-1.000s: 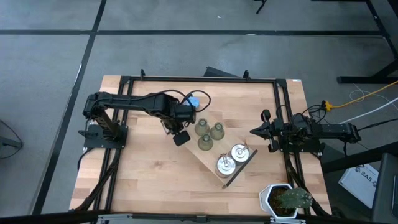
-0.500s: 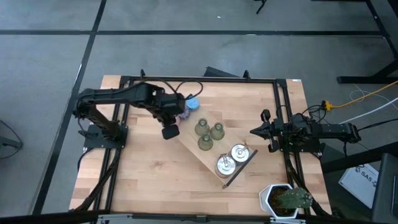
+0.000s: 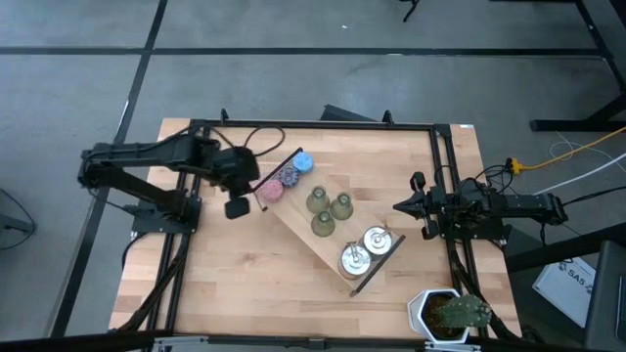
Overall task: Pick & Place candle stick holders
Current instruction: Return to Home Position
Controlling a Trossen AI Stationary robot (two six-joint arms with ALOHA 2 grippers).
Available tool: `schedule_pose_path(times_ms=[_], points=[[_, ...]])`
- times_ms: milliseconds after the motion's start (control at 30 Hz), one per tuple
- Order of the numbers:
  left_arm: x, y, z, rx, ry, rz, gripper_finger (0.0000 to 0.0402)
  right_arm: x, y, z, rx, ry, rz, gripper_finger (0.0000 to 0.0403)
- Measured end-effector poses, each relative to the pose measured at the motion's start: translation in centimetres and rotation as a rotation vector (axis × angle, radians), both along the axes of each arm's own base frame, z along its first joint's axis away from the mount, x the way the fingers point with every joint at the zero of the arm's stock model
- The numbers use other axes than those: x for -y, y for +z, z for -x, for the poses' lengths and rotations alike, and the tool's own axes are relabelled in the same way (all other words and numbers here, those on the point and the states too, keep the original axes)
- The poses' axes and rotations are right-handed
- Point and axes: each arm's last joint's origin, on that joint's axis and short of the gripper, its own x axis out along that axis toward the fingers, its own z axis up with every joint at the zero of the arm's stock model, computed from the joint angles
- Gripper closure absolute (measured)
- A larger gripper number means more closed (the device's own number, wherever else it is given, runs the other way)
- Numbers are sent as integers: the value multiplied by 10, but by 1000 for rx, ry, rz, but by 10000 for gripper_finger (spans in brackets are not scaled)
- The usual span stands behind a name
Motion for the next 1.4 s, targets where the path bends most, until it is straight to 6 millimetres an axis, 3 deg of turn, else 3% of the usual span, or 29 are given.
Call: schedule_pose_path(times_ms=[467,800,1067,1400], points=[[4,-44,69,185,-122,-48,400,0,0,0,0,0,0,402],[7,-69,71,448,-240,-56,400,0,0,0,0,0,0,402],[8,-94,73,567,-262,-47,400,0,0,0,0,0,0,402],[8,-112,85,754,-248,-88,400,0,0,0,0,0,0,402]])
